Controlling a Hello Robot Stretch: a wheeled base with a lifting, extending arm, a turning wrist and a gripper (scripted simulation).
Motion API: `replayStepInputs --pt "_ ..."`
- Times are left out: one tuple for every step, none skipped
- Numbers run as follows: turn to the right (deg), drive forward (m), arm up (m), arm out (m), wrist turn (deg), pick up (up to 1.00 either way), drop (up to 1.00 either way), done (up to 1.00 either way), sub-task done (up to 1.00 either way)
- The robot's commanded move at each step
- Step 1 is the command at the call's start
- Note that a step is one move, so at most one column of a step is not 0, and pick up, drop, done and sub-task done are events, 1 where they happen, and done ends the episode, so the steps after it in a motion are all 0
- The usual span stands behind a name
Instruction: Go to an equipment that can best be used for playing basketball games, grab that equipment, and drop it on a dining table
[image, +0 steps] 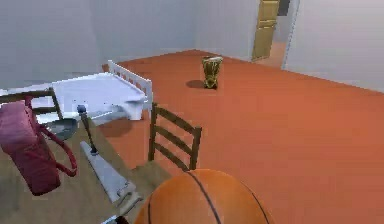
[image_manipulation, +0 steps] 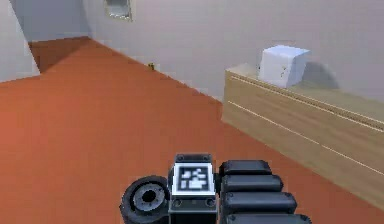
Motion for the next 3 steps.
replayStepInputs --pt "-45.0 0.00 0.00 0.00 0.0 0.00 0.00 0.00 0.00" --pt "-36.0 0.00 0.00 0.00 0.0 0.00 0.00 0.00 0.00" --pt "45.0 0.00 0.00 0.00 0.0 0.00 0.00 0.00 0.00"
